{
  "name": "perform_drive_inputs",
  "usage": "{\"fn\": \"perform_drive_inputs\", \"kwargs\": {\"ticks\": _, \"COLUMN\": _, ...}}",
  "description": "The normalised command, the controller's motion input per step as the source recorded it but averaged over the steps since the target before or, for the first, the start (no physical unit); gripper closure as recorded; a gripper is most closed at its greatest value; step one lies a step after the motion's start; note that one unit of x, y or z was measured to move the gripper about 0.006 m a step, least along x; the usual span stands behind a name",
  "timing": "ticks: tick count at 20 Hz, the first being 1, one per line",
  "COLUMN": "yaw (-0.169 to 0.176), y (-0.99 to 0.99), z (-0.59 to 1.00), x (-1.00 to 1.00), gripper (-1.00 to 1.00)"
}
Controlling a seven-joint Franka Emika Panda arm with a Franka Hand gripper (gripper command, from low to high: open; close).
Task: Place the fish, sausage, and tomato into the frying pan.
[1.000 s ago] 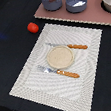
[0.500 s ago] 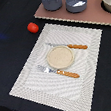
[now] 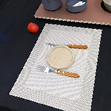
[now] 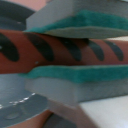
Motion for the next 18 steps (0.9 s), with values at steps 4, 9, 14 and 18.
{"fn": "perform_drive_inputs", "kwargs": {"ticks": 4, "yaw": 0.000, "y": 0.30, "z": -0.09, "x": 0.08, "gripper": -1.00}}
{"fn": "perform_drive_inputs", "kwargs": {"ticks": 9, "yaw": 0.000, "y": 0.05, "z": 0.16, "x": -0.17, "gripper": -1.00}}
{"fn": "perform_drive_inputs", "kwargs": {"ticks": 14, "yaw": 0.000, "y": -0.09, "z": 0.58, "x": -0.51, "gripper": -1.00}}
{"fn": "perform_drive_inputs", "kwargs": {"ticks": 18, "yaw": 0.000, "y": -0.34, "z": 0.48, "x": -0.67, "gripper": -1.00}}
